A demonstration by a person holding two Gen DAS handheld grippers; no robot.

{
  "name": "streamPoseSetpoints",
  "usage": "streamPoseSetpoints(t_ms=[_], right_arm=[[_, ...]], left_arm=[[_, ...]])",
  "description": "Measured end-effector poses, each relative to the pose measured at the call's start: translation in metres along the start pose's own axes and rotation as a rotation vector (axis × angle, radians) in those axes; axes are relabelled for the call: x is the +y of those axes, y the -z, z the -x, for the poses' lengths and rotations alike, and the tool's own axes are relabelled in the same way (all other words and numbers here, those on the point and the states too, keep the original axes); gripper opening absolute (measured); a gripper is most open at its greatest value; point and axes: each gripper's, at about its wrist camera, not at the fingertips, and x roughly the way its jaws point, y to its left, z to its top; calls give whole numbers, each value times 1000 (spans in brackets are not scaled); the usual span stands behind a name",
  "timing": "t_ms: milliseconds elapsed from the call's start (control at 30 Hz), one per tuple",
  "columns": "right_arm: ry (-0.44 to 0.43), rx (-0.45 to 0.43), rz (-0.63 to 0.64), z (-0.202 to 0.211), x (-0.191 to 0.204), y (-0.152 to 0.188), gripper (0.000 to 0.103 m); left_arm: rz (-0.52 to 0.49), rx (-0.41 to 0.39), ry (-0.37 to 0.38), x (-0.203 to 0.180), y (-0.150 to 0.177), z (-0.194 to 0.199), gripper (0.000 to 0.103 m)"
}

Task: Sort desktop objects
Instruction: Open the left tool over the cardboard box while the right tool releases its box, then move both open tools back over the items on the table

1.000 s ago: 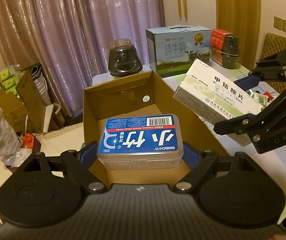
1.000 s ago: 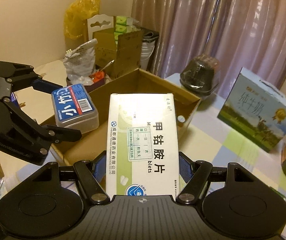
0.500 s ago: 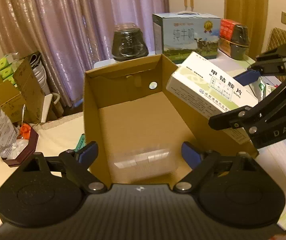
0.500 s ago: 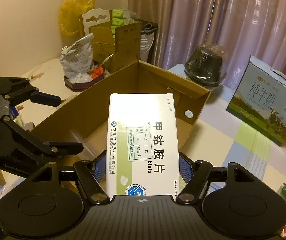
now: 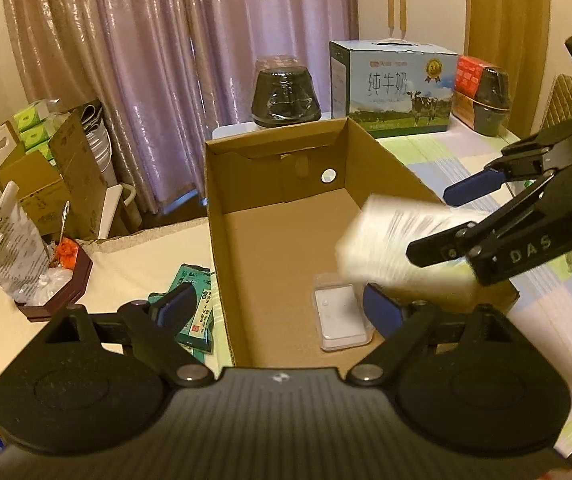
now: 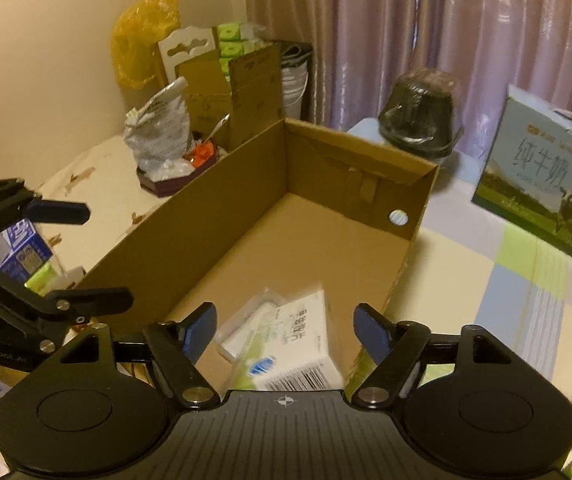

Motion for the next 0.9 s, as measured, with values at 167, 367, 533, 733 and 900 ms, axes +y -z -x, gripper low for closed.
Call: streamPoseSetpoints(t_ms=[167,367,533,733,900], right_arm=[[6,-59,-48,36,-16,13,78],[55,-113,-127,90,-44,55,87],[134,-124,-205,134,-66,106,95],[221,-89,-348,179,-102,176,98],[291,-70,-447,212,-132,222,99]], left_arm=[[8,-8,-9,-4,2,9,88],[-4,-35,0,-25,-3,27,90],[-38,-55,31,-57,-12,43,90],[-107,-105,100,-119,-22,64,95],[-182,-88,191,-185,-25,68,97]])
